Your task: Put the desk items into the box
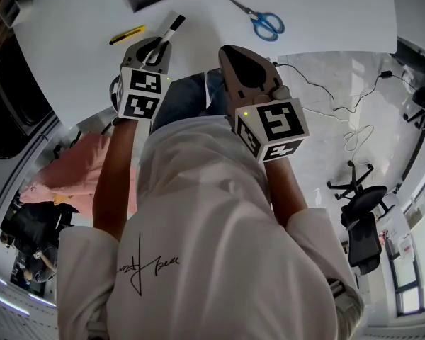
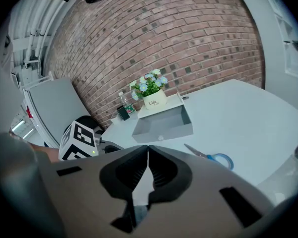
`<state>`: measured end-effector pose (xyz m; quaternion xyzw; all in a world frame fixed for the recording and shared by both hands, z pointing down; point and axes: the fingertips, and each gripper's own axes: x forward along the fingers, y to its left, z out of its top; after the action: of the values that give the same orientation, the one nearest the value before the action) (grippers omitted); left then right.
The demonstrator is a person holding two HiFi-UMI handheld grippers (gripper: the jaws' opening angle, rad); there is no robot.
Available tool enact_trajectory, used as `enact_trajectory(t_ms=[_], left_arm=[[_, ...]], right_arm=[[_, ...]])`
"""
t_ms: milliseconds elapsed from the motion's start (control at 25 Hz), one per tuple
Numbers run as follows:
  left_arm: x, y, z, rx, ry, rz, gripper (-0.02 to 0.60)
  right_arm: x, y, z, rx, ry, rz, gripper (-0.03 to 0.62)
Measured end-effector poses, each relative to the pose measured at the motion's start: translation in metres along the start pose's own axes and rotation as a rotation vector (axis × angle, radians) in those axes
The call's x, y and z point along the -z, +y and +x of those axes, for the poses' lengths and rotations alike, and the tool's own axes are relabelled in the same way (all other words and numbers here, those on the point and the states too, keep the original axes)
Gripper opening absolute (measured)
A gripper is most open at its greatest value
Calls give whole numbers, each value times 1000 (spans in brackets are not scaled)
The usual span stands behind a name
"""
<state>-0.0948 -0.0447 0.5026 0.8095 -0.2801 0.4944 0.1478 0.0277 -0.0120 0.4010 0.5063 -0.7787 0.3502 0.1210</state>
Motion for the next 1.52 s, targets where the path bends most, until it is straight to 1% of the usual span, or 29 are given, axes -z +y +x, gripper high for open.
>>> enact_trajectory(t_ms=[240, 440, 600, 760, 1200, 1520], left_arm=[[1, 2, -10, -9, -9, -26, 71], [2, 2, -16, -1, -32, -68, 71], [0, 7, -23, -12, -34, -33, 71], [-1, 8, -27, -11, -38, -39, 71], [-24, 15, -44, -19, -66, 5, 71], [-27, 24, -52, -49, -58, 28, 71]], right_arm=[[-5, 5, 0, -5, -7, -21, 28], [-11, 10, -1, -6, -16, -34, 28], [-15, 14, 0, -8, -21, -42, 28], [-18, 16, 2, -12, -24, -49, 28], [-27, 18, 2, -11, -30, -65, 28], [-29, 15, -1, -2, -32, -69, 28]])
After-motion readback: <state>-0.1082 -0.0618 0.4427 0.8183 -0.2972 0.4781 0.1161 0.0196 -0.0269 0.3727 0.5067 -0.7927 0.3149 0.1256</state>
